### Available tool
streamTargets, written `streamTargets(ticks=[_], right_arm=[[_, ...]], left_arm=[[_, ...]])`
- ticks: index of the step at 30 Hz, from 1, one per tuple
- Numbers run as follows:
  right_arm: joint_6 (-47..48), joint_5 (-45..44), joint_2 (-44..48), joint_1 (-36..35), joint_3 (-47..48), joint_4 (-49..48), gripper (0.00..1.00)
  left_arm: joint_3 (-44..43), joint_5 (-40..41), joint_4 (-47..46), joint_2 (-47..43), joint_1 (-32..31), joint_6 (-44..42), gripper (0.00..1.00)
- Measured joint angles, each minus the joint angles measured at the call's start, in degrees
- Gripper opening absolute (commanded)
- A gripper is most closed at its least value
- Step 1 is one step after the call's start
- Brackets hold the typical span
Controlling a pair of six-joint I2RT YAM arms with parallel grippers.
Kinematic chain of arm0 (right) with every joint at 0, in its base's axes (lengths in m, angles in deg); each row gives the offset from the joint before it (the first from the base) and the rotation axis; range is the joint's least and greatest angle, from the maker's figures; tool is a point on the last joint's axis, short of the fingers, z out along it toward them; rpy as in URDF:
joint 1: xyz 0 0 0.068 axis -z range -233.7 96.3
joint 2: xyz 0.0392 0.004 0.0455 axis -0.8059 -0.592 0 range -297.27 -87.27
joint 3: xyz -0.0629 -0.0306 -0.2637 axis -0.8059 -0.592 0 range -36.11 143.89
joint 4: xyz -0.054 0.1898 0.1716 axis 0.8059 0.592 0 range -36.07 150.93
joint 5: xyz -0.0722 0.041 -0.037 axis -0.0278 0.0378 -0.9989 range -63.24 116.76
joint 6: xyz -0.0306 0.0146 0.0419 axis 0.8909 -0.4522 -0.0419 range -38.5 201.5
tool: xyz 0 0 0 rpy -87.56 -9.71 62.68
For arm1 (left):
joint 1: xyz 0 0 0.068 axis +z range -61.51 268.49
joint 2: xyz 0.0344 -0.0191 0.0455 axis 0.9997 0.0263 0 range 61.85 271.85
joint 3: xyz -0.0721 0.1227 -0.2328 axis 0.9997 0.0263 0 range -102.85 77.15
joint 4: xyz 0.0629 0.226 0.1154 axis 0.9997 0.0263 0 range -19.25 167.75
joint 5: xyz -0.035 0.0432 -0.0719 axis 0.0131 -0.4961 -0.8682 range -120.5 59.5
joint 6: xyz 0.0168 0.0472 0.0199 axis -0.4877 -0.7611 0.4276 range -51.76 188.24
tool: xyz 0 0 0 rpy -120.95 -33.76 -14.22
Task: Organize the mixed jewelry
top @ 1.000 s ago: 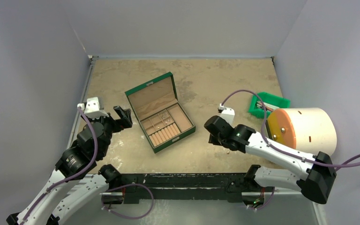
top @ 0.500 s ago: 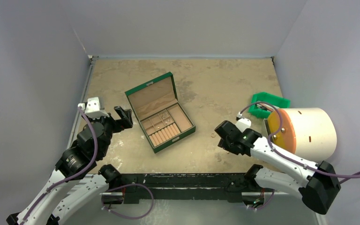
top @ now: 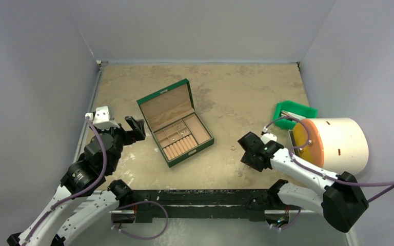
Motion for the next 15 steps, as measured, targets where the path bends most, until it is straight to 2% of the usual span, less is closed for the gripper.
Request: streamTargets(ticks=[15], right_arm=[[0.07, 1.62, -1.86, 1.11, -1.53, -3.74, 0.38]], left_arm=[[0.0, -0.15, 0.0, 0.0, -0.02, -0.02, 0.98]])
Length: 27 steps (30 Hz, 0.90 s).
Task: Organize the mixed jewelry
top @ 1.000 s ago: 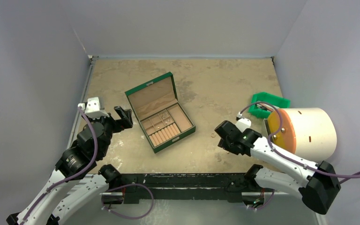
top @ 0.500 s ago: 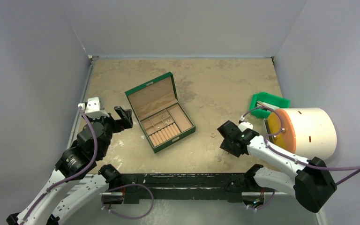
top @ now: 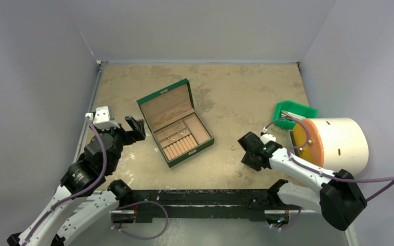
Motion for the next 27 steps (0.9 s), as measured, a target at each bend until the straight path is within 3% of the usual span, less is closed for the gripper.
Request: streamTargets(ticks=[27], right_arm=[[0.02, 2.75, -1.92, 0.0, -0.17, -2.16, 0.19]], left_arm=[[0.0, 0.02, 0.0, 0.0, 0.0, 0.0, 0.98]])
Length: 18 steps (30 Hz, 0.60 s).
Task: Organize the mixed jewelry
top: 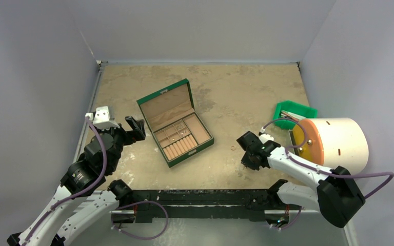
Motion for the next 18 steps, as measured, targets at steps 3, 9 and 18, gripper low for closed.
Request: streamTargets(ticks=[3, 9, 18], right_arm=[[0.02, 0.0, -0.15, 0.0, 0.07, -0.11, 0.21], [-0.02, 0.04, -0.85, 0.02, 0.57, -0.15, 0.27], [-1.29, 0.07, -1.38, 0.0, 1.33, 3.87, 0.28]], left_arm=[[0.0, 0.0, 0.0, 0.0, 0.02, 0.0, 0.98], [0.0, 0.0, 0.0, 0.0, 0.02, 0.02, 0.99], [0.0, 0.0, 0.0, -0.02, 0.02, 0.0, 0.99]])
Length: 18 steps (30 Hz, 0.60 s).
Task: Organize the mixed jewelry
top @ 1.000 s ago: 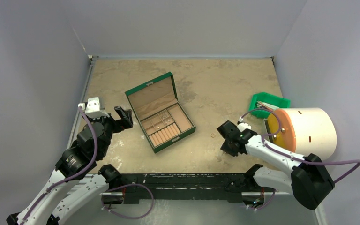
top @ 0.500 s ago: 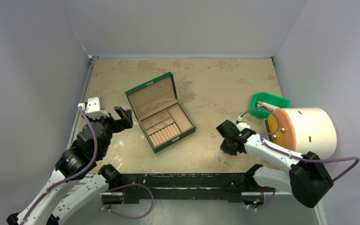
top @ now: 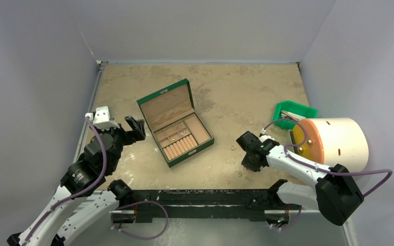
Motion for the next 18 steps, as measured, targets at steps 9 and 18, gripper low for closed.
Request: streamTargets(ticks=[9, 18], right_arm=[[-2.01, 0.59, 0.13, 0.02, 0.0, 1.01, 0.29], [-3.3, 2.91, -0.92, 0.13, 0.57, 0.85, 0.27]], left_arm=[[0.0, -0.02, 0.0, -0.33, 0.0, 0.02, 0.99], [0.0, -0.02, 0.0, -0.48, -0.02, 0.0, 0.99]])
